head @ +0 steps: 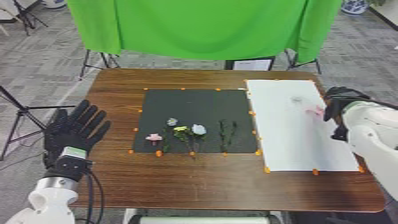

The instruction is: Arrange flowers

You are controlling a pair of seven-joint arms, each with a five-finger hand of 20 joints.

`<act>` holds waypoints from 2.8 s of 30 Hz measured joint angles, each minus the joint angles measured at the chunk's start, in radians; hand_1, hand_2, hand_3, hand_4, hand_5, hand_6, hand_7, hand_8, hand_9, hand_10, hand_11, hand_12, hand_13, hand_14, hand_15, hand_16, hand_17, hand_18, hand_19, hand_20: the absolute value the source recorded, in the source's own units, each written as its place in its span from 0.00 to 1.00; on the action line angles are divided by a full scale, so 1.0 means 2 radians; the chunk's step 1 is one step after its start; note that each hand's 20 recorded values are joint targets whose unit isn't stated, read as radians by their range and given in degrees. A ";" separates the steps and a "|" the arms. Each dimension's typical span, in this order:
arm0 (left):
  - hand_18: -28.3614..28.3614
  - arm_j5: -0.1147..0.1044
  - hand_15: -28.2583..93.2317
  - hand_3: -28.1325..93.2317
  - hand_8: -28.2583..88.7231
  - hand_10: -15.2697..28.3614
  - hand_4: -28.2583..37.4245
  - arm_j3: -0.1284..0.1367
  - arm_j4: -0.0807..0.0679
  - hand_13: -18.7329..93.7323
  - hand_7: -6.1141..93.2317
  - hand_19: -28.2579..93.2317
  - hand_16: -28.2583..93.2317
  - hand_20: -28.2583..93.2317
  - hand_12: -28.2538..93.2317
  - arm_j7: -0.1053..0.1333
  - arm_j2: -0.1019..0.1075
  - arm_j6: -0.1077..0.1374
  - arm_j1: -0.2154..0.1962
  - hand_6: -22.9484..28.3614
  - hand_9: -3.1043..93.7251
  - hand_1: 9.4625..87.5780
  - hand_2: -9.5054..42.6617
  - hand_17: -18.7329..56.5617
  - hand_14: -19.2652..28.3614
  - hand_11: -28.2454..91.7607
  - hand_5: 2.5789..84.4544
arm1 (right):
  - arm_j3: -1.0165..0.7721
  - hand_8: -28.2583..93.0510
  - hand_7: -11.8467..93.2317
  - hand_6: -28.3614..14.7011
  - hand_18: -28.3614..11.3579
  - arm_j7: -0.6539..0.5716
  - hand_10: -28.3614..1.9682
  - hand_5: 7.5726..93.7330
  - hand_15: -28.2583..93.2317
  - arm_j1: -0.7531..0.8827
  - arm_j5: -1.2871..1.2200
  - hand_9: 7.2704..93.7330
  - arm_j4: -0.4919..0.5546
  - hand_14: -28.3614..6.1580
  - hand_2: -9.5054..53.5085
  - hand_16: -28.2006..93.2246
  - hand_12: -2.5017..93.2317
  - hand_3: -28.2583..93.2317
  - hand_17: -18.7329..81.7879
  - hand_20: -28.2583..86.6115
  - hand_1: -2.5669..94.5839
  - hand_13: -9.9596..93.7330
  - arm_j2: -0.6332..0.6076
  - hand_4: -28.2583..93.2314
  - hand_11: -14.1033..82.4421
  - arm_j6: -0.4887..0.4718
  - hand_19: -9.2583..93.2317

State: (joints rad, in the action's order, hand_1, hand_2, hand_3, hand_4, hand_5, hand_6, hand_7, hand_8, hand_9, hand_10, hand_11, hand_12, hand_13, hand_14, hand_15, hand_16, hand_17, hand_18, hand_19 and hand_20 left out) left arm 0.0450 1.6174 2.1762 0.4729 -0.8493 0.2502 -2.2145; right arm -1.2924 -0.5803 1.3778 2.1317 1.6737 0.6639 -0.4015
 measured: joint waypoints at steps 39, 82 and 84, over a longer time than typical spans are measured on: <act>0.79 -0.001 0.57 0.83 0.17 0.70 0.00 -0.012 0.003 0.43 0.22 0.56 0.18 0.34 0.35 -0.007 -0.006 0.004 0.005 0.63 0.46 0.23 0.51 0.15 0.75 0.43 0.54 | 0.027 0.14 0.24 0.51 0.15 -0.028 0.40 0.28 0.67 0.018 -0.006 0.35 0.008 0.45 0.00 0.39 0.17 0.87 0.50 0.55 0.42 0.63 0.017 0.00 0.23 0.056 0.84; 0.79 -0.003 0.57 0.83 0.17 0.71 0.00 -0.006 0.000 0.43 0.22 0.55 0.18 0.34 0.35 -0.006 -0.008 0.002 -0.003 0.63 0.46 0.23 0.51 0.15 0.75 0.43 0.54 | 0.147 0.27 0.40 0.70 0.18 0.052 0.69 0.80 0.45 -0.094 -0.034 0.94 0.025 0.67 0.00 0.62 0.40 0.80 0.55 0.60 0.62 0.83 0.150 0.00 0.20 0.019 0.86; 0.79 -0.003 0.57 0.83 0.17 0.71 0.00 -0.008 0.000 0.43 0.22 0.55 0.18 0.34 0.35 -0.006 -0.008 0.002 0.000 0.63 0.46 0.23 0.51 0.15 0.75 0.43 0.54 | 0.161 0.27 0.40 0.70 0.18 0.053 0.69 0.80 0.46 -0.111 -0.034 0.93 0.014 0.66 0.00 0.62 0.40 0.79 0.55 0.60 0.62 0.83 0.171 0.00 0.20 0.003 0.86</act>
State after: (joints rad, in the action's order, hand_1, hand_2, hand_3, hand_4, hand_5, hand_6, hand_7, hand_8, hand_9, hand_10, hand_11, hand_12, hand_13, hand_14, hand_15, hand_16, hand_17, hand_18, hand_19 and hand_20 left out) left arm 0.0392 1.6008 2.1756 0.4610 -0.8647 0.2538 -2.2148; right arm -0.9711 -0.4741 1.1556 2.0628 1.7024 1.0058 -0.3957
